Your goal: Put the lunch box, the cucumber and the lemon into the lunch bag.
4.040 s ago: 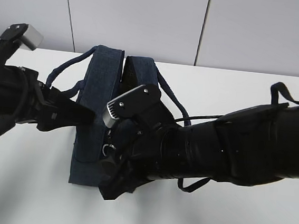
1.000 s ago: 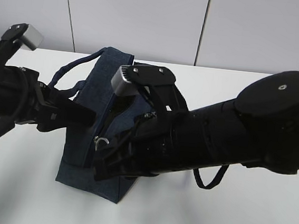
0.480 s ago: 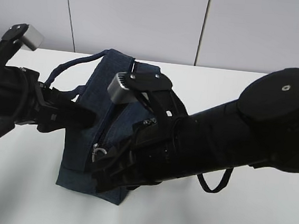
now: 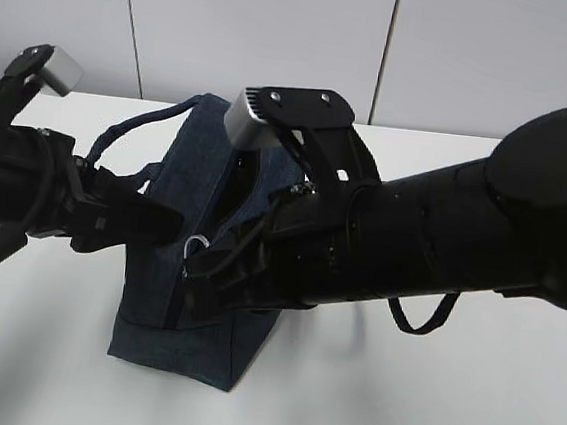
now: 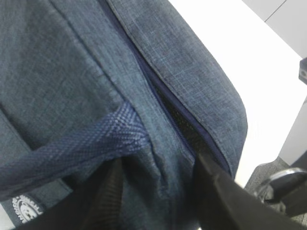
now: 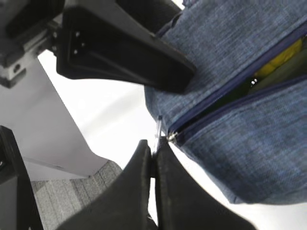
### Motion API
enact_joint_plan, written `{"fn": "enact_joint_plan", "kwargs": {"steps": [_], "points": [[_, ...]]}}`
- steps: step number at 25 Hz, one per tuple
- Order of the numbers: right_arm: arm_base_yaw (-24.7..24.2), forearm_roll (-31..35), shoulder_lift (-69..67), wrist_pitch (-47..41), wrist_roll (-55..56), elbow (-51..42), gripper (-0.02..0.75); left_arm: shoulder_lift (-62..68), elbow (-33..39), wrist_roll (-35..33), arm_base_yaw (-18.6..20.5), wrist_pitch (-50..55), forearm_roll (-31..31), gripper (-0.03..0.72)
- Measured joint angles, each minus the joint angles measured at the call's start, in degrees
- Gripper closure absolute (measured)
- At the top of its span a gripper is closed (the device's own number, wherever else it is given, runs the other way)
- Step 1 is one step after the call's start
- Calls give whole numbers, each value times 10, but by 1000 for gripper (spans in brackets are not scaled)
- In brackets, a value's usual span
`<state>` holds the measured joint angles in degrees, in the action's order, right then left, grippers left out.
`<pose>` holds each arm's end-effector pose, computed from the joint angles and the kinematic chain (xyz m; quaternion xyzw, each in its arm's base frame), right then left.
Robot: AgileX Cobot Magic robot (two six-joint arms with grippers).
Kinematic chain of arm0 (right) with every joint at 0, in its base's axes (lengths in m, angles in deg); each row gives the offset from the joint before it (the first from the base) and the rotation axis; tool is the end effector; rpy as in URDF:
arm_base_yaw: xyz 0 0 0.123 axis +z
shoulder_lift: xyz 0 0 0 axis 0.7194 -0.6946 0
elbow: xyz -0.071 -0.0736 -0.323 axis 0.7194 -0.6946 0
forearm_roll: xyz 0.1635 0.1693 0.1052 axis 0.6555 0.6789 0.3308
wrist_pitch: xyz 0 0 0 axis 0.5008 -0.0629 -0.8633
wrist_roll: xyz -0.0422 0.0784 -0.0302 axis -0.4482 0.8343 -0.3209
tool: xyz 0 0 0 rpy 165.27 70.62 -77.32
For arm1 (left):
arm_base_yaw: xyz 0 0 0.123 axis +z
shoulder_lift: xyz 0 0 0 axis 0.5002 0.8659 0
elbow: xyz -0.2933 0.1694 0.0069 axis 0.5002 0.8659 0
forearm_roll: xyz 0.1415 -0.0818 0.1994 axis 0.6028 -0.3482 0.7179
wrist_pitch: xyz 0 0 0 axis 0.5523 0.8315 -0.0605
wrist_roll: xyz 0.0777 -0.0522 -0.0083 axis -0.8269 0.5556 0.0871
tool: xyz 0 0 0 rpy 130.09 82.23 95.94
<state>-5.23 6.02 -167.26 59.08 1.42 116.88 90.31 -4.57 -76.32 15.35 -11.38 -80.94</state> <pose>0.2280 0.2397 0.2922 -0.2961 0.8368 0.3333 0.3177 0.2484 -0.1270 0.2638 0.2509 0.8375 -0.3522 0.3342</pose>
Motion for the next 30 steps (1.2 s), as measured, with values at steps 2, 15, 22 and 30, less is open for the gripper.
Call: {"fn": "enact_joint_plan", "kwargs": {"steps": [2,15,22,30], "points": [[0,0,0,5,0,3,738,0,0,0,0,0,0,366],[0,0,0,65,0,18,738,0,0,0,0,4,14,366],[0,1,0,87,-10,30,738,0,0,0,0,10,15,366],[0,3,0,126,-23,31,738,0,0,0,0,14,15,367]]}}
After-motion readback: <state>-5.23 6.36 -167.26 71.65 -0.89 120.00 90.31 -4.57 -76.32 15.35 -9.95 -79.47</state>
